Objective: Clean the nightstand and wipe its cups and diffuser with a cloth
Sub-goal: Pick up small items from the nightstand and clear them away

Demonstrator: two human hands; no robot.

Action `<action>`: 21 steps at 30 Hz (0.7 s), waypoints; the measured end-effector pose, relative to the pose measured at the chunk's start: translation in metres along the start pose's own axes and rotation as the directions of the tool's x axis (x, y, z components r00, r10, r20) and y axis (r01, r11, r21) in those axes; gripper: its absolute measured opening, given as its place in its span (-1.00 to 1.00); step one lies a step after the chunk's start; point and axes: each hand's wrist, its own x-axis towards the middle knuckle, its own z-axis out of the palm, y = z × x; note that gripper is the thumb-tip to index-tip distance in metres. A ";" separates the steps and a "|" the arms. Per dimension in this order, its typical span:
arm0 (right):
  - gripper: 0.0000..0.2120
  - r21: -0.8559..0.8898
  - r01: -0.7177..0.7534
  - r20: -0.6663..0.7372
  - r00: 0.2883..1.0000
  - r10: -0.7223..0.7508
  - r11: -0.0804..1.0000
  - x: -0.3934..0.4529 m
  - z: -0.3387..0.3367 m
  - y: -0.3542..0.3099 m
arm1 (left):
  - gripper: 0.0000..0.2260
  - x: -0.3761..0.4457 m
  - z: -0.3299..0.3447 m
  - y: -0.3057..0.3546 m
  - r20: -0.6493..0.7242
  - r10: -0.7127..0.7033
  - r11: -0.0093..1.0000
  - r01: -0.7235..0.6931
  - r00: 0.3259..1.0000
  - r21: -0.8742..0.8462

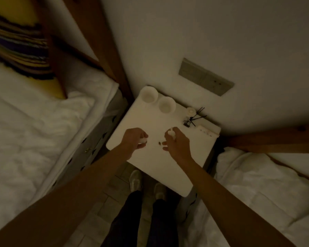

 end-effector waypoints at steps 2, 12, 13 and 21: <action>-0.92 -0.063 0.038 0.088 0.996 -0.033 0.997 -0.021 0.006 -0.027 | -0.73 -0.033 -0.013 0.008 -0.027 0.010 0.999 -0.009 1.000 0.041; -0.59 -0.391 0.362 0.546 0.832 -0.103 0.846 -0.156 0.091 -0.093 | -0.80 -0.214 -0.124 -0.084 -0.431 -0.046 0.825 -0.209 0.901 -0.525; -0.59 -0.407 0.392 0.581 0.808 -0.097 0.825 -0.168 0.104 -0.094 | -0.81 -0.229 -0.136 -0.100 -0.469 -0.083 0.793 -0.227 0.879 -0.566; -0.62 -0.377 0.609 0.809 0.583 -0.071 0.698 -0.293 0.232 -0.075 | -0.78 -0.363 -0.218 -0.254 -0.698 -0.250 0.726 -0.348 0.671 -0.594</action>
